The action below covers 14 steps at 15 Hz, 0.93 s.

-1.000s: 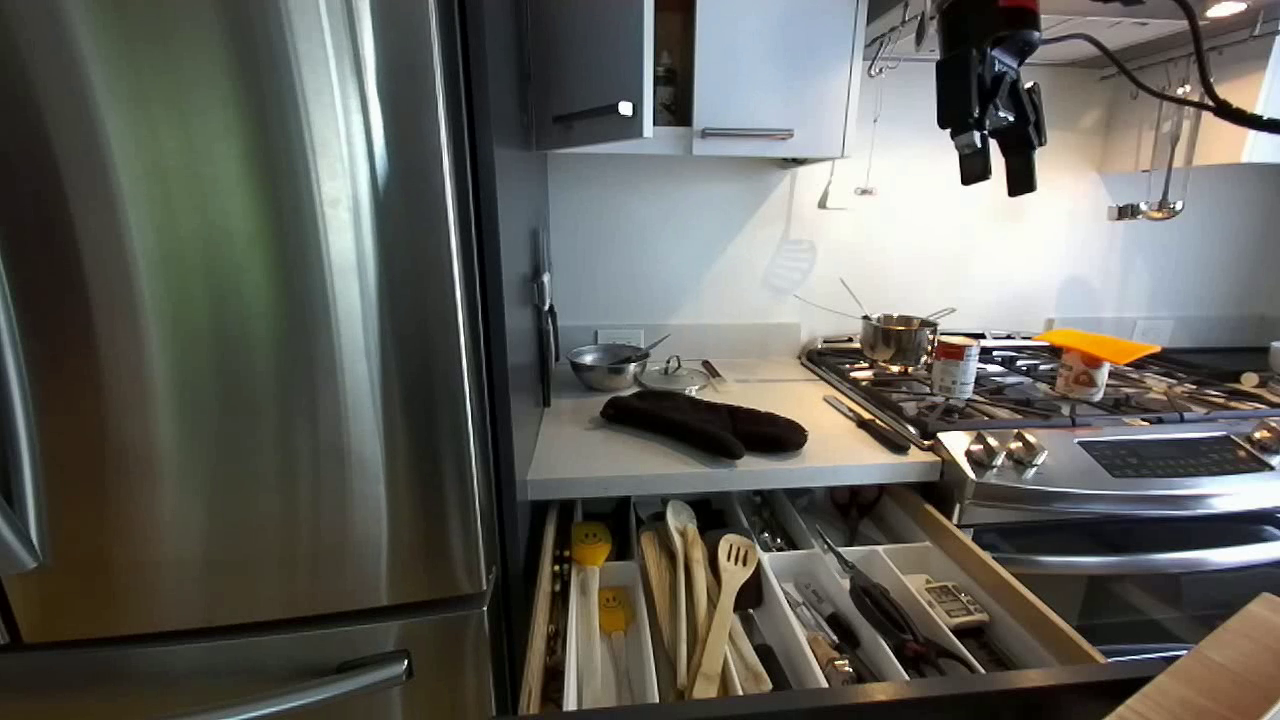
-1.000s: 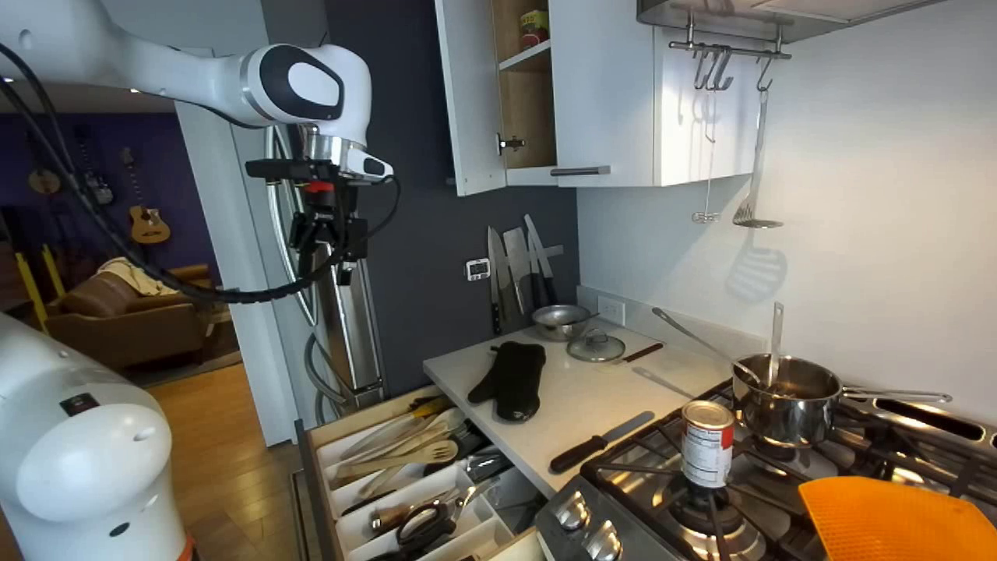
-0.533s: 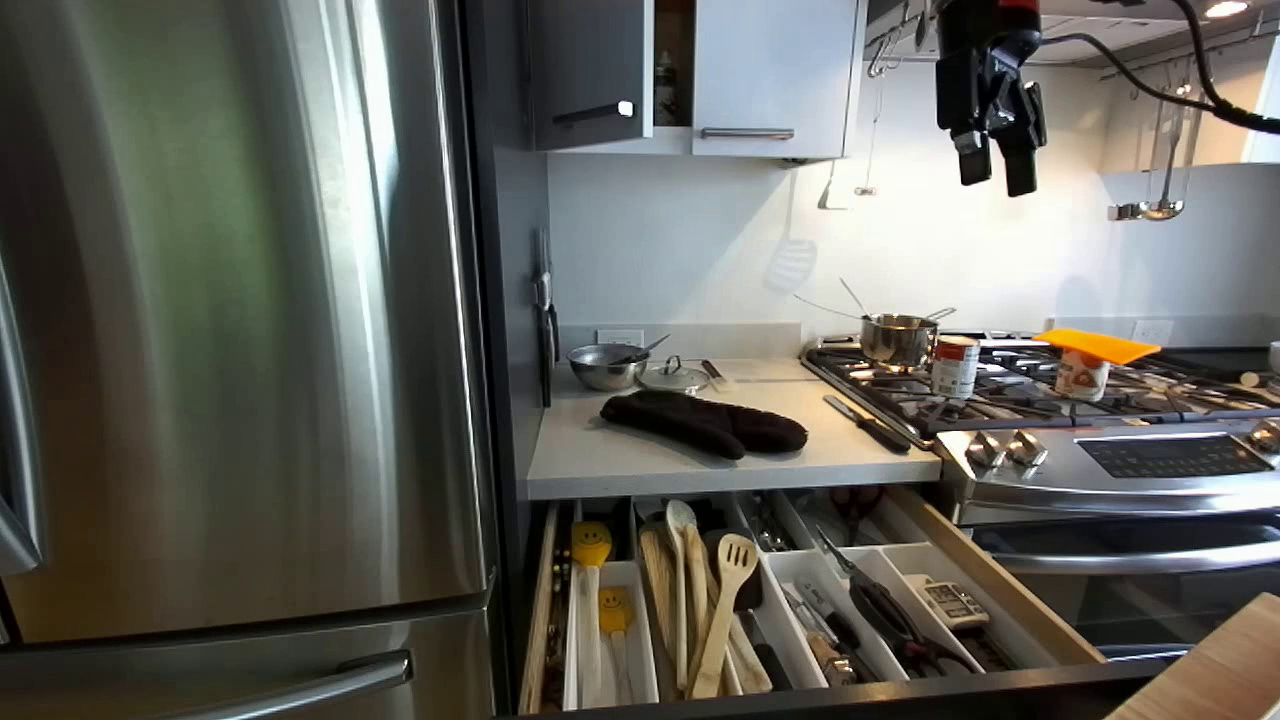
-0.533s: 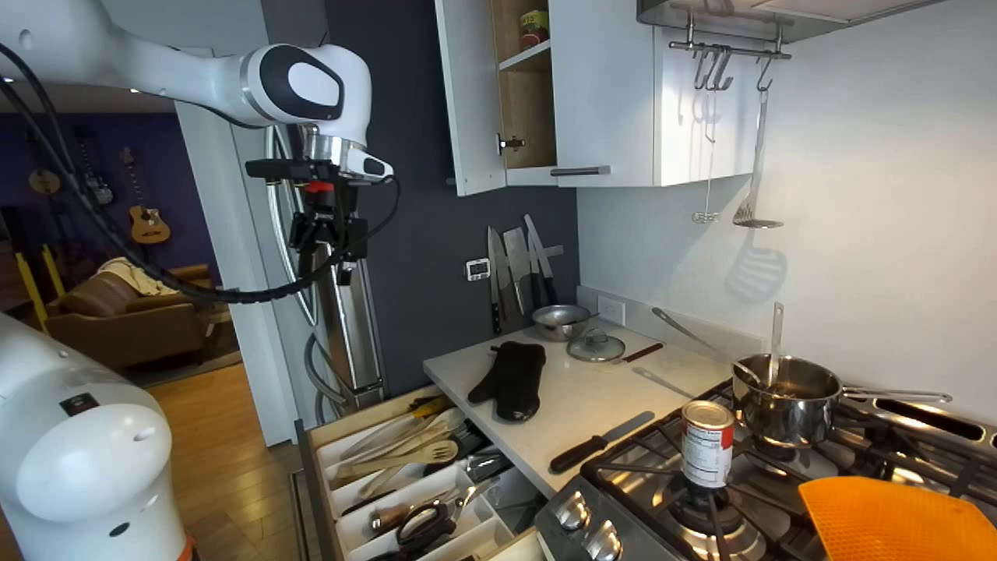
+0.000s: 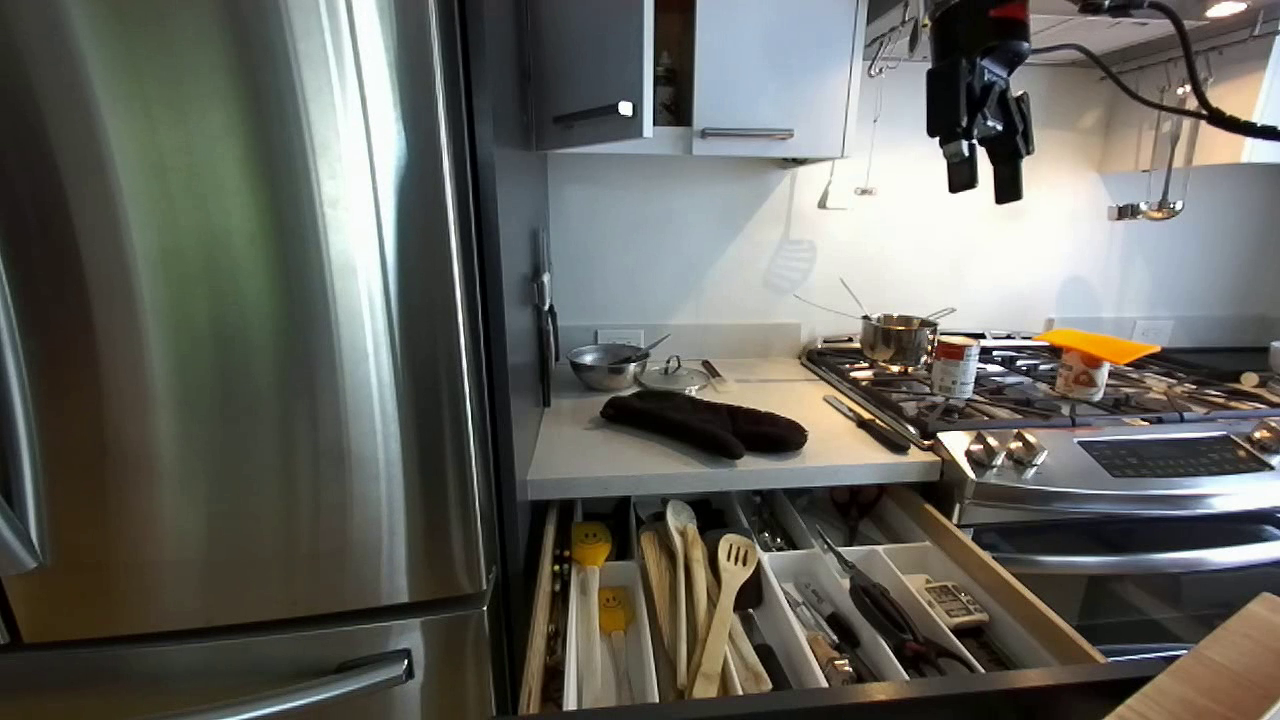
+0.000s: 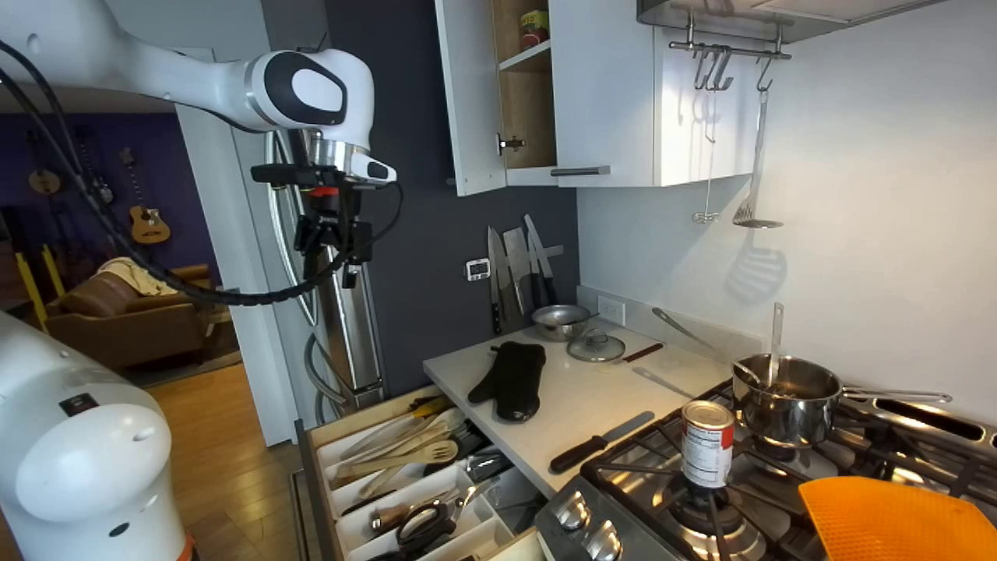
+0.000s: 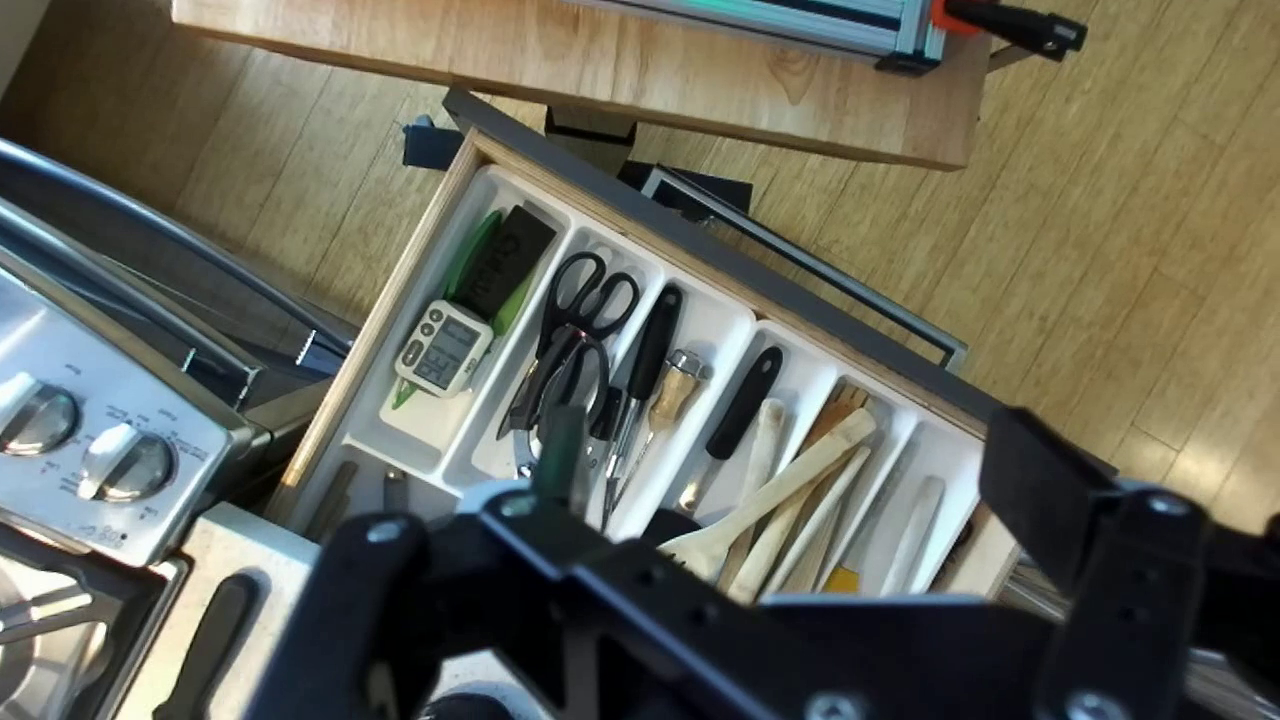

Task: Place the scissors inside the utensil organizer

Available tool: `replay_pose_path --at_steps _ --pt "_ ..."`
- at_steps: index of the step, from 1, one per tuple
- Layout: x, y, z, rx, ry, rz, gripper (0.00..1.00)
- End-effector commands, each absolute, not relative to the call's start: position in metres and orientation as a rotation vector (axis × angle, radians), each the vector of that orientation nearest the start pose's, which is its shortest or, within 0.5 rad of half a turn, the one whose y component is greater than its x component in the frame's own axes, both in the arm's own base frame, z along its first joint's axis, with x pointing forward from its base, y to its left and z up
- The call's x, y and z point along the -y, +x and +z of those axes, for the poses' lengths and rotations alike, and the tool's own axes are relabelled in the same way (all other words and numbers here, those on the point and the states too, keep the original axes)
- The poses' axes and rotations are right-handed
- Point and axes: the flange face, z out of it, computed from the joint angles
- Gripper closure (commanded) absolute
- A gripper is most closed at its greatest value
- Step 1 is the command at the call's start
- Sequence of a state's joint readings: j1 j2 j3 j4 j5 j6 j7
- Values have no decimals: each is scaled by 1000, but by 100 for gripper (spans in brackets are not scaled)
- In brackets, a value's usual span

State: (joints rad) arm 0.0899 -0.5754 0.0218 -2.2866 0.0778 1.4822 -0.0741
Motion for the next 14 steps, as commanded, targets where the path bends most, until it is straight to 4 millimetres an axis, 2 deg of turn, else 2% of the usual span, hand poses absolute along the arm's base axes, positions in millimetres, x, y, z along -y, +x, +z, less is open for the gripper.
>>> replay_pose_path --at_steps 1,6,10,14 --pt "-48 366 503 238 -2983 329 0" --pt "-34 389 418 119 -2928 240 0" --pt "-26 384 345 86 -2948 170 0" --pt "-19 380 286 19 -2930 126 0"
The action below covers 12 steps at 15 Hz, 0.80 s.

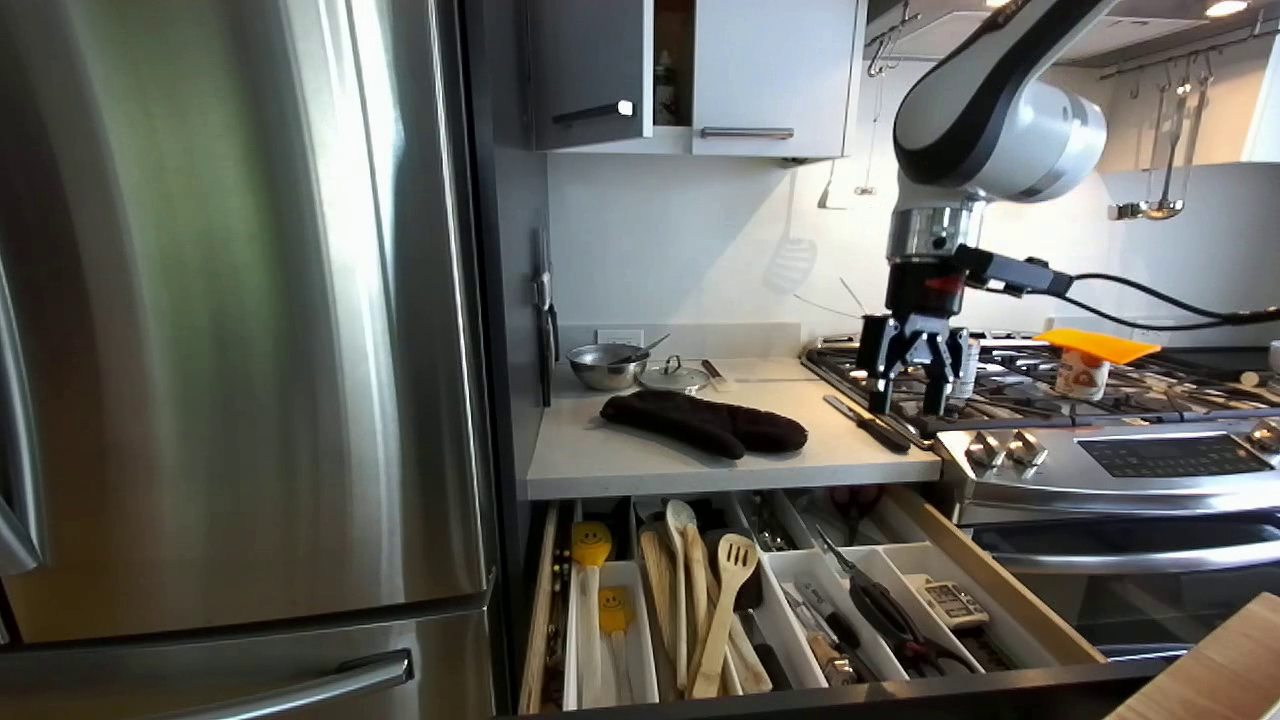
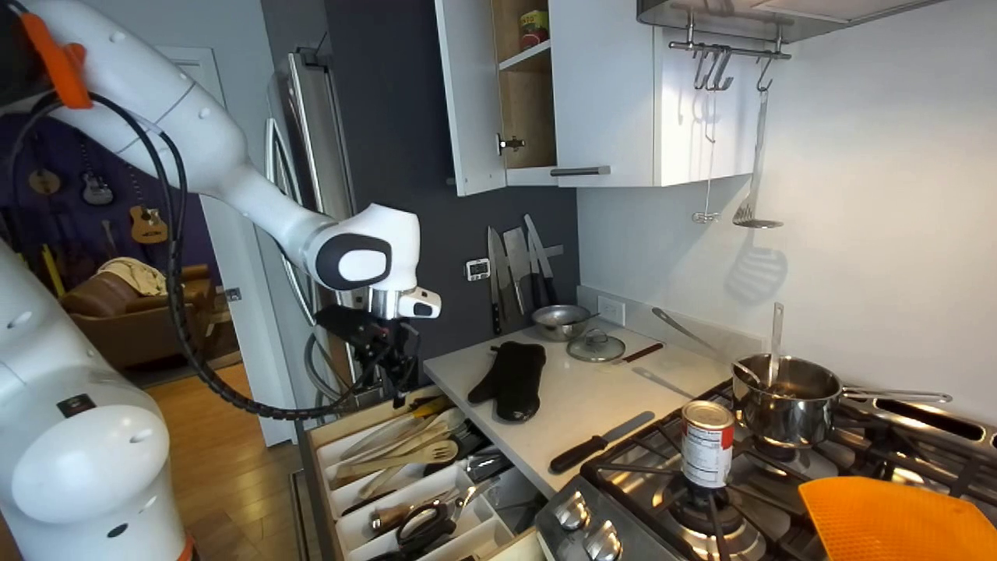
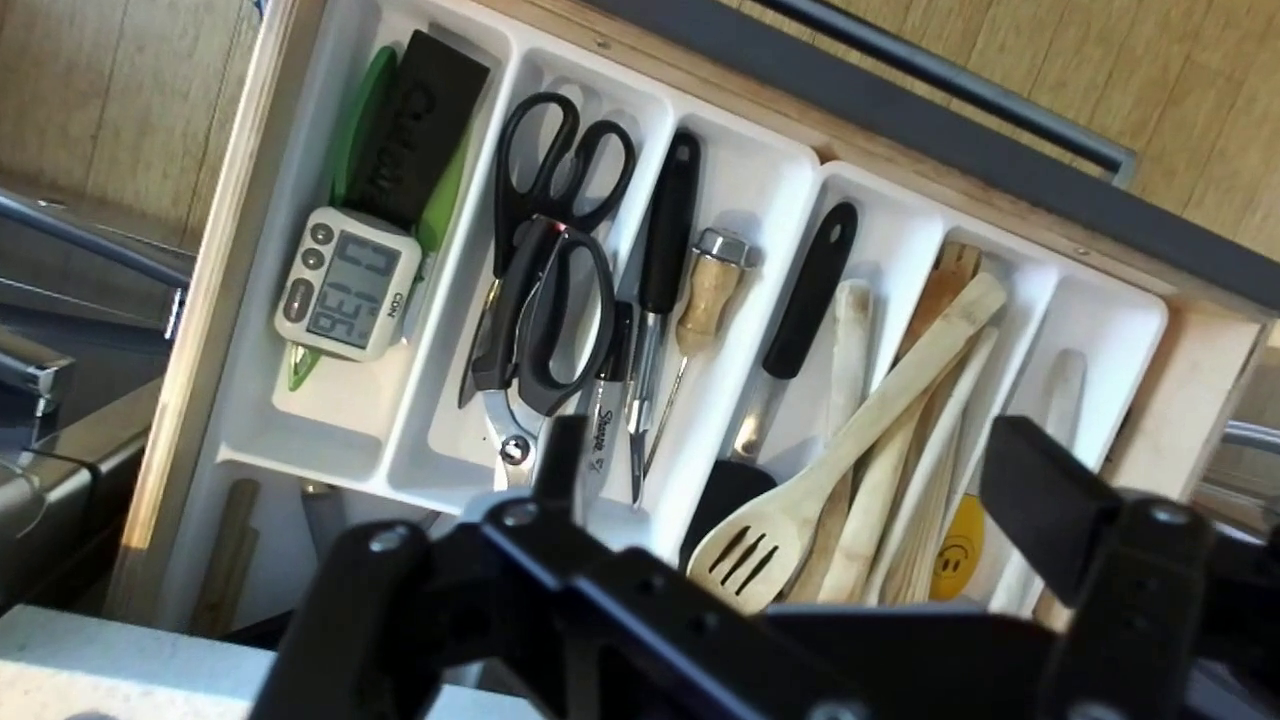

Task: Place the scissors inside the utensil organizer

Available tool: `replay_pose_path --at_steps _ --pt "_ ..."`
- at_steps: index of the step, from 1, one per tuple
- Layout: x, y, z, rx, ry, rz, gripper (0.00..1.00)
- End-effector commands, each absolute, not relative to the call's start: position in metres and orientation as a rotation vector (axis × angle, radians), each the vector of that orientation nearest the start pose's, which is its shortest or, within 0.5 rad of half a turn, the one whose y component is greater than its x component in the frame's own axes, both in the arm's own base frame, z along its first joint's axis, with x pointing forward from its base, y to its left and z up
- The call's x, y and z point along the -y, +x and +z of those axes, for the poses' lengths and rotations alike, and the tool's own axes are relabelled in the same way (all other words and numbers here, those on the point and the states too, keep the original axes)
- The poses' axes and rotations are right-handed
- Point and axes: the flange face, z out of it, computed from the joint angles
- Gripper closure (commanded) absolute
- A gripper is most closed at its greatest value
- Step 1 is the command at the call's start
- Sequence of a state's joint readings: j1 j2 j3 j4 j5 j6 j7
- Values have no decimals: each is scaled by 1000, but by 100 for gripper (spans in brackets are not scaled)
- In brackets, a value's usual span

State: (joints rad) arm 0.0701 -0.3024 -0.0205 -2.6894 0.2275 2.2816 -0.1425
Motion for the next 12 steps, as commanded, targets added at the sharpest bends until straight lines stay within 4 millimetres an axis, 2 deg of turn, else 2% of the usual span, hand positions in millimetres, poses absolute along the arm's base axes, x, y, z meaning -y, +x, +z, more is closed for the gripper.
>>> replay_pose_path --at_steps 1,3,5,6,8,12 --pt "-18 380 275 -1 -2926 117 0" --pt "-14 380 247 -27 -2902 142 0" --pt "-15 381 229 3 -2841 187 0" --pt "-15 378 248 -15 -2888 164 0" --pt "-15 378 233 0 -2857 199 0" --pt "-15 381 230 5 -2853 204 0"
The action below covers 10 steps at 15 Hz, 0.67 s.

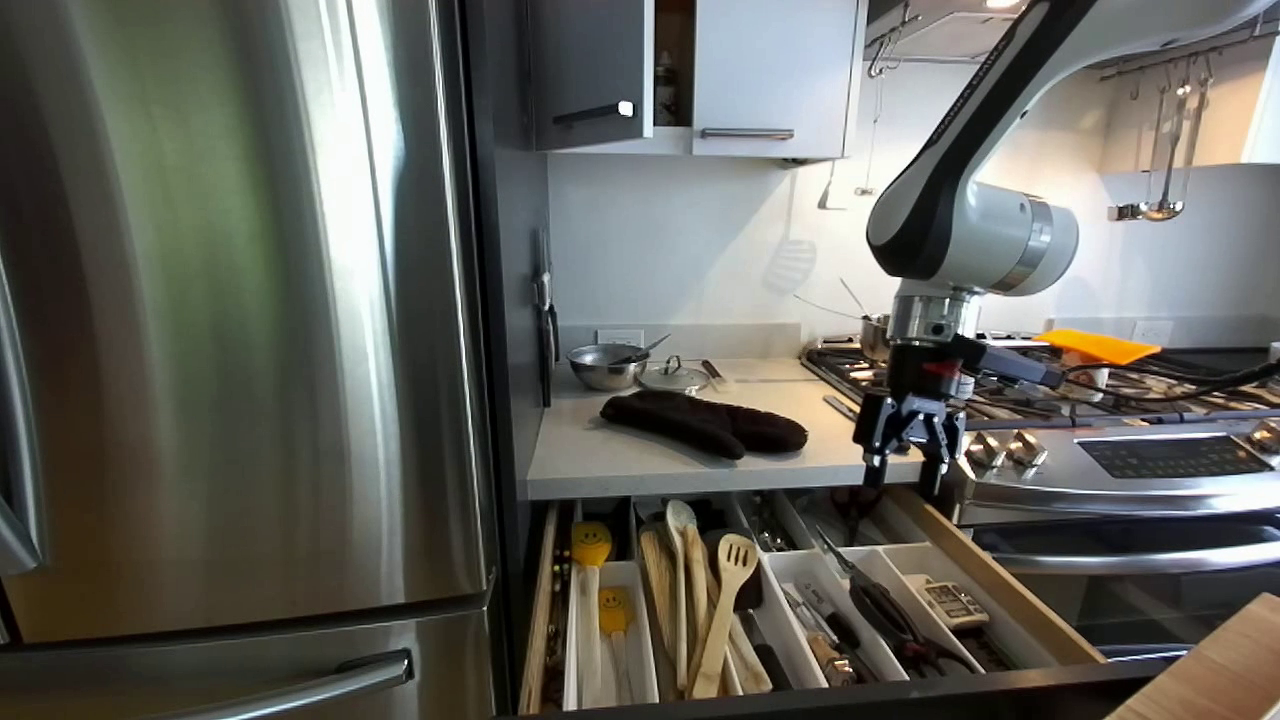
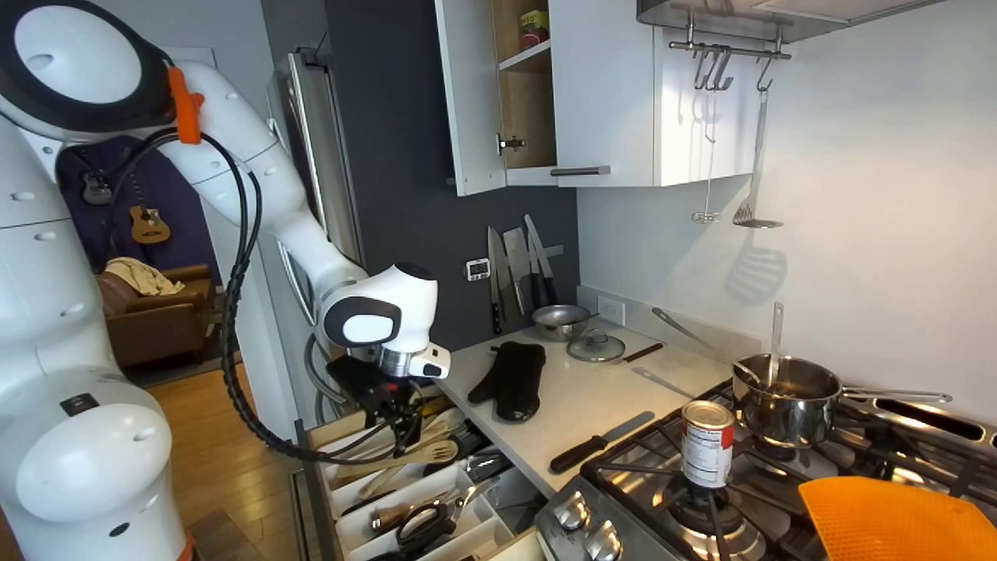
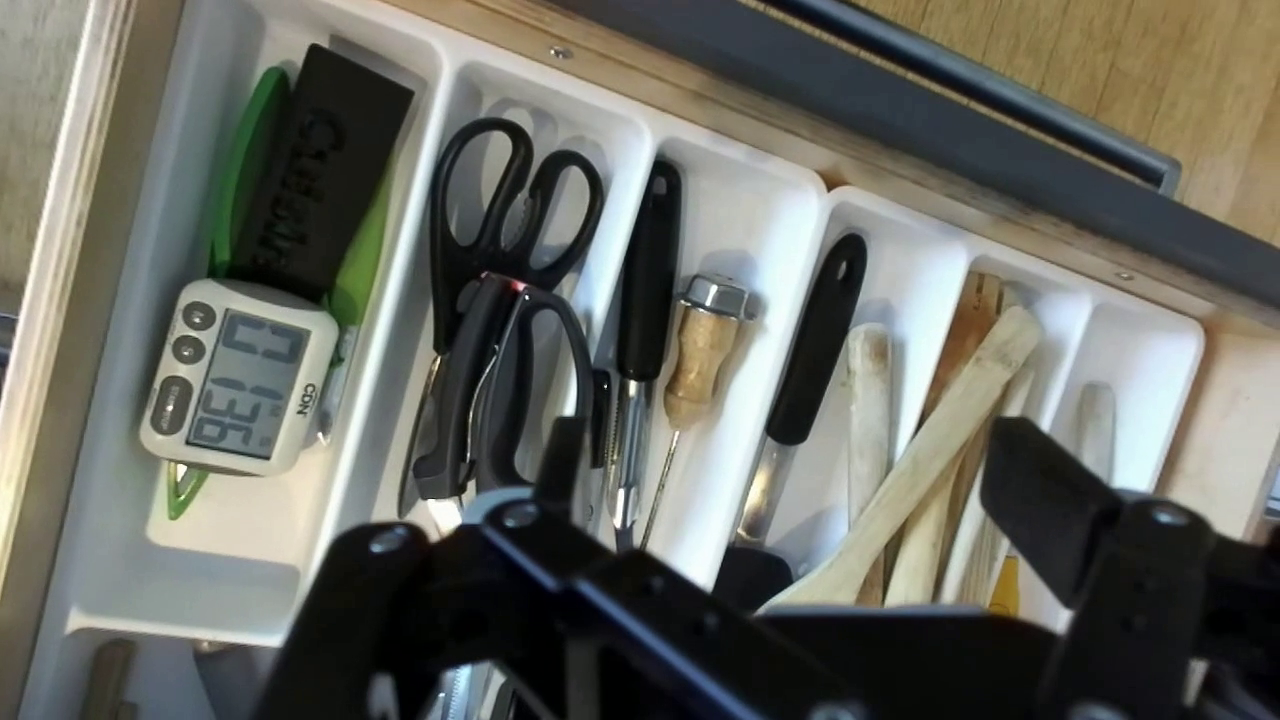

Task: Place the scissors inside the utensil organizer

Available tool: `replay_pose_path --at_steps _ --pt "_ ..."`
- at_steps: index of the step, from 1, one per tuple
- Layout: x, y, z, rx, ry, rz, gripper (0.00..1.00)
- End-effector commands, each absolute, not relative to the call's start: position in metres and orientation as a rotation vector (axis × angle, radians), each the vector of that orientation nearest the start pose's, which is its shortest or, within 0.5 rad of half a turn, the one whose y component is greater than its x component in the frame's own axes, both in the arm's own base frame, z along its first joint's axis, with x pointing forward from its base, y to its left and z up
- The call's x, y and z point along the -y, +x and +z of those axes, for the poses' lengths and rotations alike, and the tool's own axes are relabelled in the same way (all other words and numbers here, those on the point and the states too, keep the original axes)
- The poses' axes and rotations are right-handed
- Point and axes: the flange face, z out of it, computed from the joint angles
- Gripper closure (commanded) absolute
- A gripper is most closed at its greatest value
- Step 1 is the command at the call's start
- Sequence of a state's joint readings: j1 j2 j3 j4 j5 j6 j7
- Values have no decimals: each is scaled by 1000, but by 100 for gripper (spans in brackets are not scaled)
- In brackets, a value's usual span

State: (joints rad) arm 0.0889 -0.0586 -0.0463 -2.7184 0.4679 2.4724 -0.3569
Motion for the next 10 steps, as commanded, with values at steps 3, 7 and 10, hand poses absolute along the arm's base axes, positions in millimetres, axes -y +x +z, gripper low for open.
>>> replay_pose_path --at_steps 3,7,10 --pt "-12 391 222 47 -2849 177 0" --pt "-7 405 198 91 -2818 115 0" --pt "-6 409 174 91 -2789 97 0"
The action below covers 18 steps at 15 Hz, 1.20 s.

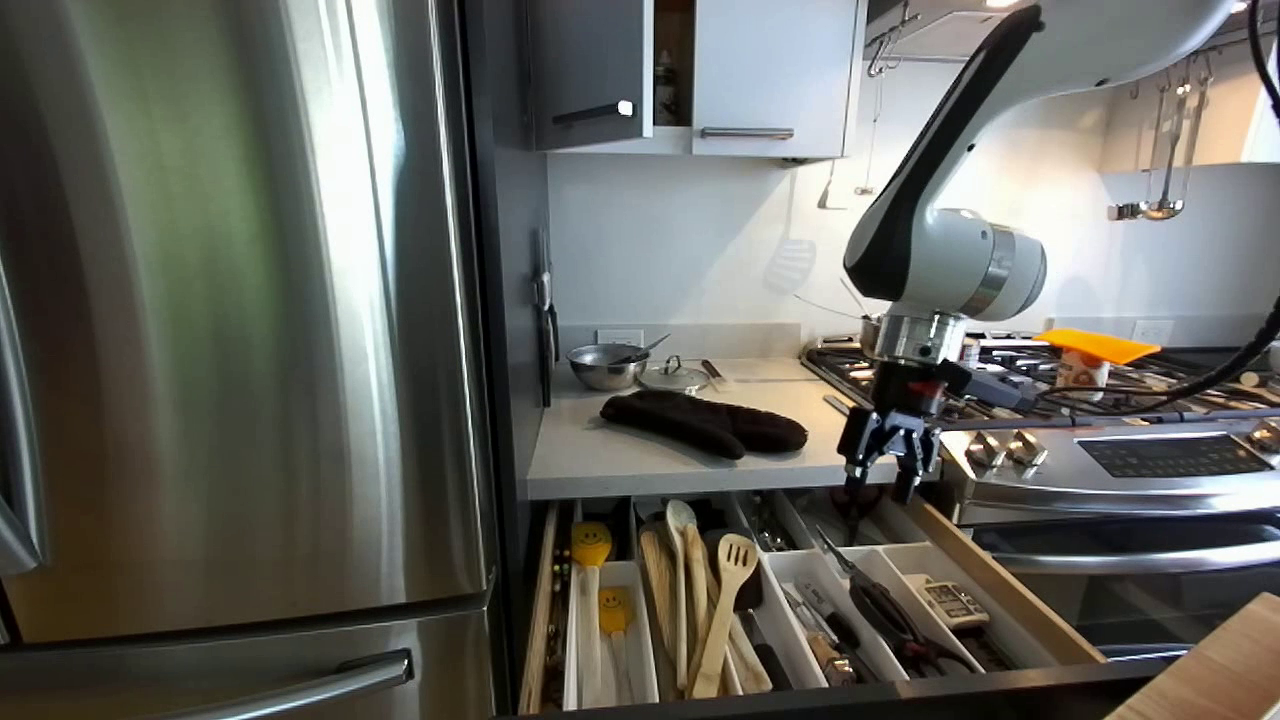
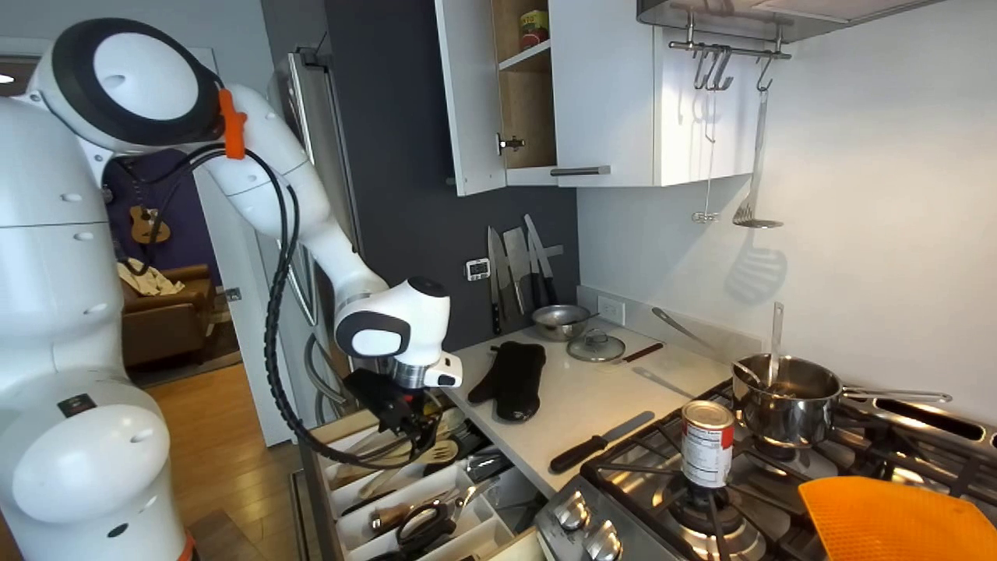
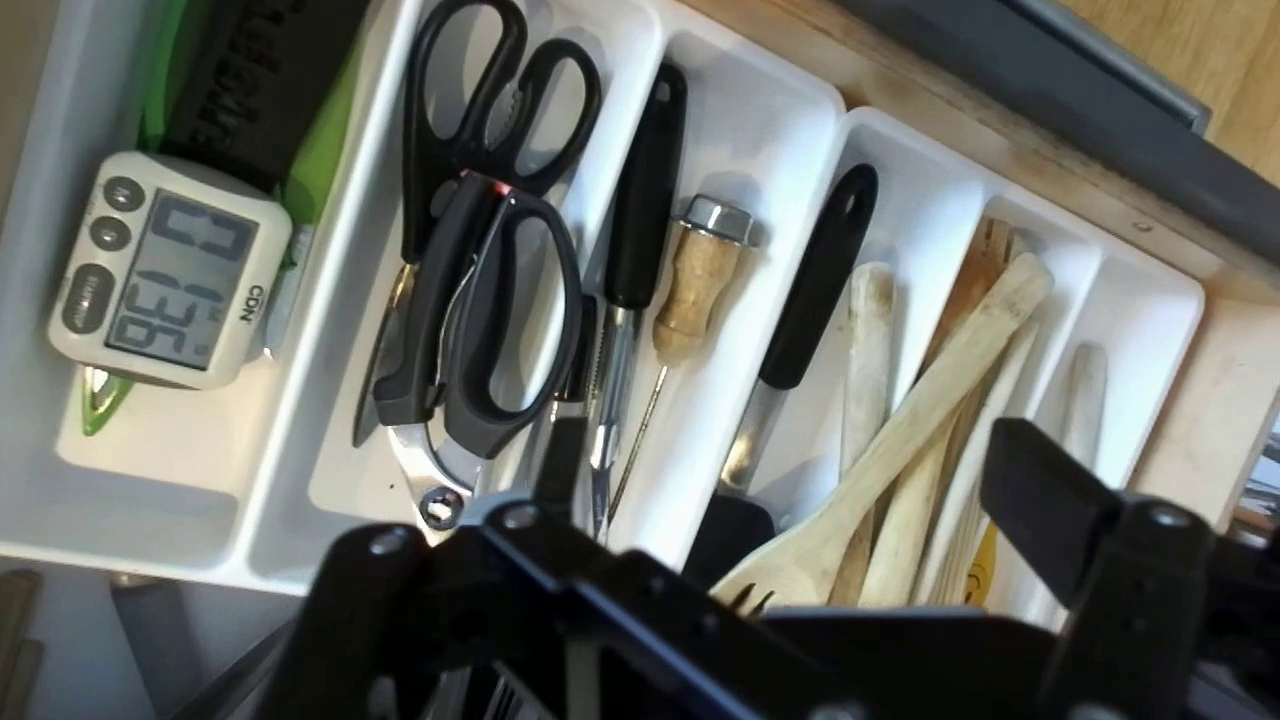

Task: Place the scissors inside the utensil organizer

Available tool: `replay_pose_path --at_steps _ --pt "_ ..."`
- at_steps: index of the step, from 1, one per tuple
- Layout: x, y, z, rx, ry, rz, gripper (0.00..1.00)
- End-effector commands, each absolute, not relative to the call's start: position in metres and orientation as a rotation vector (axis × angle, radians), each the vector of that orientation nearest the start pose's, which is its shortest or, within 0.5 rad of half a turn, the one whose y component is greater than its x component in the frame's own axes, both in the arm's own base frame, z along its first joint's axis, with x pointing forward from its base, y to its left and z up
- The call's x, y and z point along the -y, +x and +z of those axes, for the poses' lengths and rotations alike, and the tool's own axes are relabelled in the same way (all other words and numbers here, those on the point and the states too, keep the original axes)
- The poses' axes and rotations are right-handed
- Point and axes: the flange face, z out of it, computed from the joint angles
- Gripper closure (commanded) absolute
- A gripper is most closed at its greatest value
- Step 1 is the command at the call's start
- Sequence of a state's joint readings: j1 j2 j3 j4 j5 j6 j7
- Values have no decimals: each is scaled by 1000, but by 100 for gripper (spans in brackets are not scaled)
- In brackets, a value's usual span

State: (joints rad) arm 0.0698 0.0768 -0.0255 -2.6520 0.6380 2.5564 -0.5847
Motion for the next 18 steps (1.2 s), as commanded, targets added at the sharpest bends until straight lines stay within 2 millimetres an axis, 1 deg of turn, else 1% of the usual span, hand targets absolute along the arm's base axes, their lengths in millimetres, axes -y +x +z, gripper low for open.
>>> replay_pose_path --at_steps 1,6,8,13,18 --pt "-3 410 165 63 -2807 91 0" --pt "-2 412 123 9 -2769 105 0" --pt "-2 414 109 -2 -2761 105 0" --pt "6 421 80 -55 -2741 84 0" --pt "8 424 55 -90 -2703 103 0"
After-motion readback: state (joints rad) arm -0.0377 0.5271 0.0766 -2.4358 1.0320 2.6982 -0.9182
